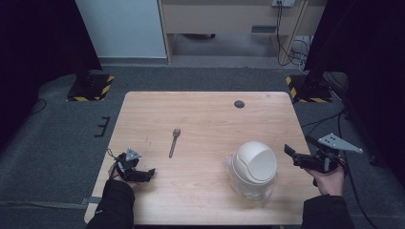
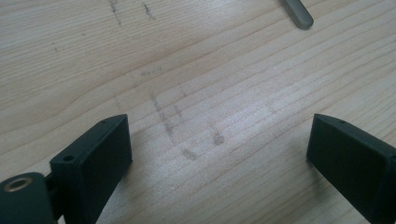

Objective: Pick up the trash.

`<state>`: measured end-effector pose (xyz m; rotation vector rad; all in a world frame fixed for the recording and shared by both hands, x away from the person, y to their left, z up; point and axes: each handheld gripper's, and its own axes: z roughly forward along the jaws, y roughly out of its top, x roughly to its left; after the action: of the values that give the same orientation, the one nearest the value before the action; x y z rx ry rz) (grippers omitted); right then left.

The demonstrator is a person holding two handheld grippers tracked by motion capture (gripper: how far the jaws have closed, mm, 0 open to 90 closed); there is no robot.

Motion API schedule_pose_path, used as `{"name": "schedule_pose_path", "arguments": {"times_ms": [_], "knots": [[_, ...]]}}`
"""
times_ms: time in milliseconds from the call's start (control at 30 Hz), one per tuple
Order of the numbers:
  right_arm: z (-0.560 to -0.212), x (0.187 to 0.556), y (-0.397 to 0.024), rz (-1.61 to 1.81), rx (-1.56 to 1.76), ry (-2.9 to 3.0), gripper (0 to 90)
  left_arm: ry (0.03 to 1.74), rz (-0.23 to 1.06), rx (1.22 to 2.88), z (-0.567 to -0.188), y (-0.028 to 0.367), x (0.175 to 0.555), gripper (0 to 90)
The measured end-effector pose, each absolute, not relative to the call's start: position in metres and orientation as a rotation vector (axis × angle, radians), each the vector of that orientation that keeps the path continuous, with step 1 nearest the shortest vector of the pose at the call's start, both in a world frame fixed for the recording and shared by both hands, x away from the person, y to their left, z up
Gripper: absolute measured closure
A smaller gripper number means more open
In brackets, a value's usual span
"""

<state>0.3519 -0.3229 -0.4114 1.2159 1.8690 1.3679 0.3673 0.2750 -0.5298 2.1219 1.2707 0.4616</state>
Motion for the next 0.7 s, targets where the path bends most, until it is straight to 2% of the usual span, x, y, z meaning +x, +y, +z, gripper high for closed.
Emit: {"name": "schedule_pose_path", "arguments": {"times_ms": [333,700], "knots": [[-0.391,0.339,-0.293,1.492,1.007,1.97,3.5,1.278,0.445,2.119,-0.528,0.274,0.367,8.1],[-0.412,0.341,-0.277,1.456,0.974,2.118,2.9,1.281,0.444,2.113,-0.527,0.274,0.367,9.3]]}}
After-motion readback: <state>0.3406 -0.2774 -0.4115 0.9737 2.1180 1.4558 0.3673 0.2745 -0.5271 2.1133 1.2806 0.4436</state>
